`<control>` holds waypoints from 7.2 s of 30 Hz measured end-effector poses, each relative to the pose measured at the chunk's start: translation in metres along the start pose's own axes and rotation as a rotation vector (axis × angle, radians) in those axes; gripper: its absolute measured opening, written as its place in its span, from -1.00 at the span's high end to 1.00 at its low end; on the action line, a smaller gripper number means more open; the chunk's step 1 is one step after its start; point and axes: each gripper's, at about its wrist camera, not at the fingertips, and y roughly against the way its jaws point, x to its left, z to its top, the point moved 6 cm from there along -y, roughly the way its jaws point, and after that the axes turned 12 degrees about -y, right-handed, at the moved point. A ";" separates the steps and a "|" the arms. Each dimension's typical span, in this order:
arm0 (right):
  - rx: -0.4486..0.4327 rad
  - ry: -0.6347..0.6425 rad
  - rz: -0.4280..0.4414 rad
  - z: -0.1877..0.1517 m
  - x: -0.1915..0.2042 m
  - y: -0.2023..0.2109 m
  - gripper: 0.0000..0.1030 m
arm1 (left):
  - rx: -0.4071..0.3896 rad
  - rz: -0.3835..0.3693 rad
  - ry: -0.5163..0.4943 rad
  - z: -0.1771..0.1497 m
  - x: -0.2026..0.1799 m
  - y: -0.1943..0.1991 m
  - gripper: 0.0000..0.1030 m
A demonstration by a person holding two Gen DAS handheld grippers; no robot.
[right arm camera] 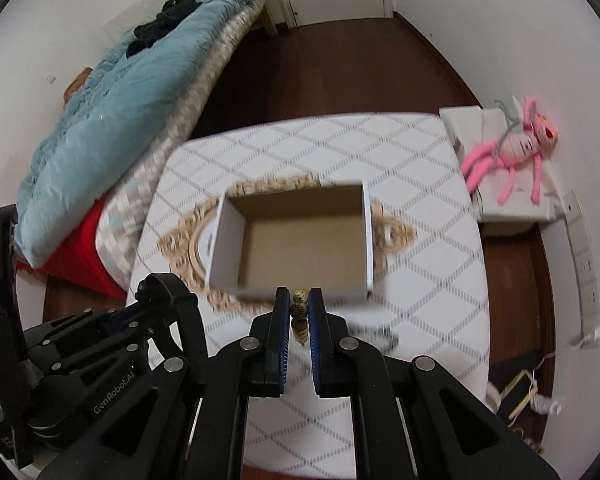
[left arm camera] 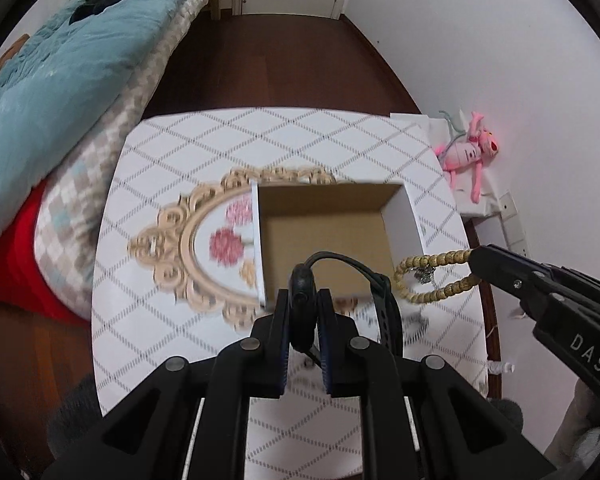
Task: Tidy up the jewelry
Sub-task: 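Carry the watch band with the left gripper while the right gripper carries the bead bracelet into the box, then open both grippers to drop the watch band and bead bracelet in the box, then lift both grippers up and away from the box, then grasp the silver chain bracelet with the right gripper, then grasp the thin silver chain necklace with the left gripper while the right gripper holds the bracelet, then carry the necklace with the left gripper while the right gripper carries the bracelet into the box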
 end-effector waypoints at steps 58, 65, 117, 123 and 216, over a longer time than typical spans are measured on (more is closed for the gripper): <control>-0.227 0.021 -0.248 -0.011 -0.026 0.028 -0.99 | -0.177 0.213 0.016 -0.009 0.003 0.052 -1.00; -0.284 0.009 -0.205 -0.030 -0.023 0.064 -0.99 | -0.199 0.225 0.024 -0.026 -0.002 0.070 -1.00; 0.000 -0.205 -0.134 -0.152 -0.130 -0.103 0.84 | 0.114 0.164 -0.154 -0.146 -0.025 -0.107 -0.96; -0.003 -0.230 -0.126 -0.147 -0.132 -0.101 0.84 | 0.108 0.147 -0.231 -0.134 -0.038 -0.115 -0.80; -0.079 -0.207 0.099 -0.090 -0.062 -0.042 0.83 | 0.045 -0.201 0.044 -0.113 -0.021 -0.088 0.30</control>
